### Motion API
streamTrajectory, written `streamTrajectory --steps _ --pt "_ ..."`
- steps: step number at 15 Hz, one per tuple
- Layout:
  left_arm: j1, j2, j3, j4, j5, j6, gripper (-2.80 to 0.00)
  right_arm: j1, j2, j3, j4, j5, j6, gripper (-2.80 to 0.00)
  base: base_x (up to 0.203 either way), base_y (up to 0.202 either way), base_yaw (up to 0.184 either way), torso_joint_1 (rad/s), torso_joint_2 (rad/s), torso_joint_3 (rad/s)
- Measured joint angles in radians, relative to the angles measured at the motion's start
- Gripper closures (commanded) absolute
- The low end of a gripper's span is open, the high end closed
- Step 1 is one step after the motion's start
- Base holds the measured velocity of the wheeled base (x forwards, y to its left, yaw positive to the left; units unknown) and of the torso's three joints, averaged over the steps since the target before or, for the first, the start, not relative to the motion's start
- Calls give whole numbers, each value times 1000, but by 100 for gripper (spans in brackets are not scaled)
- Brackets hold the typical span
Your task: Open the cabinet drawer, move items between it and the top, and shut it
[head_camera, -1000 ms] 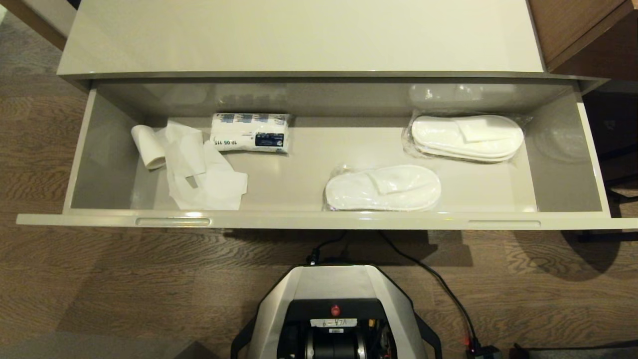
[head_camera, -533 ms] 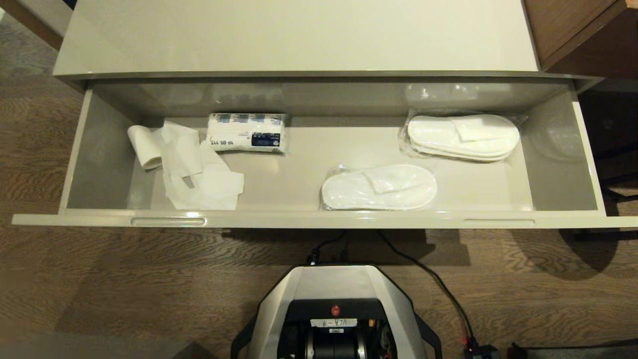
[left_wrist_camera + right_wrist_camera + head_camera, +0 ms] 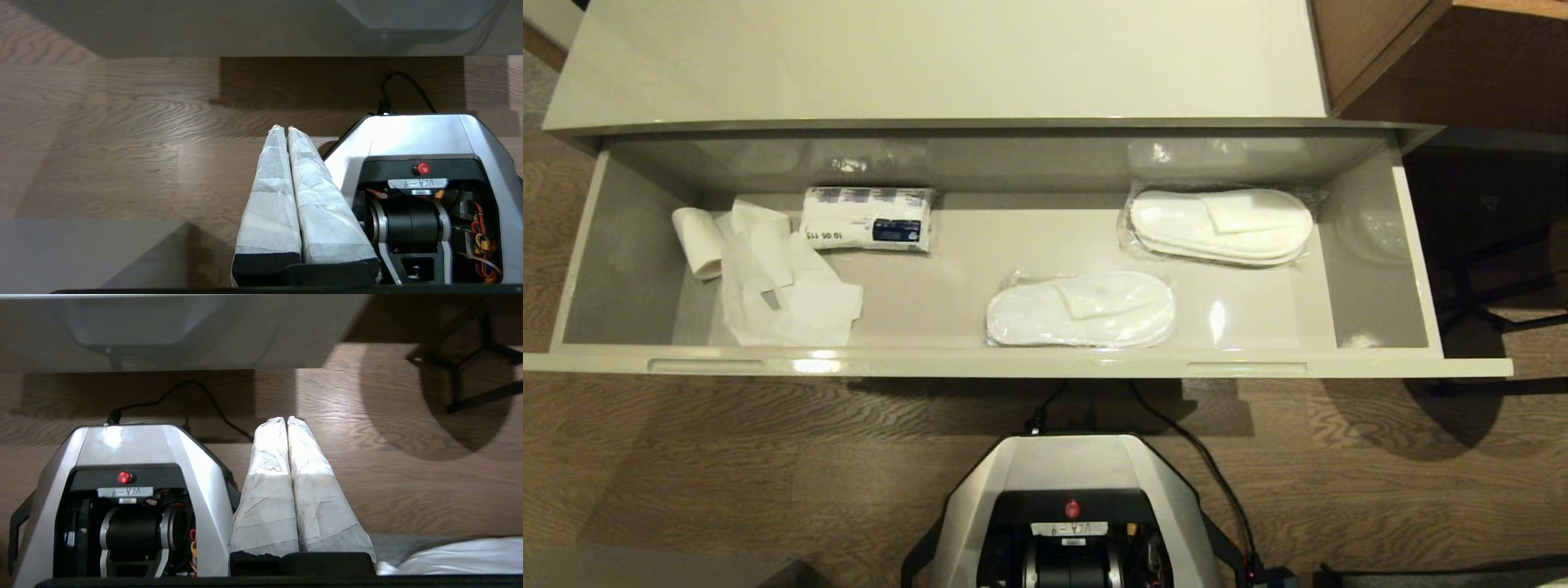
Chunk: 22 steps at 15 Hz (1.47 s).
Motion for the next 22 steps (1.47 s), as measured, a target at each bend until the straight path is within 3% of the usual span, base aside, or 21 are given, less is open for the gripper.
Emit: streamTrajectory --steps 22 --pt "-1 0 0 2 1 -5 0 -1 0 0 0 0 0 0 0 -4 0 0 0 0"
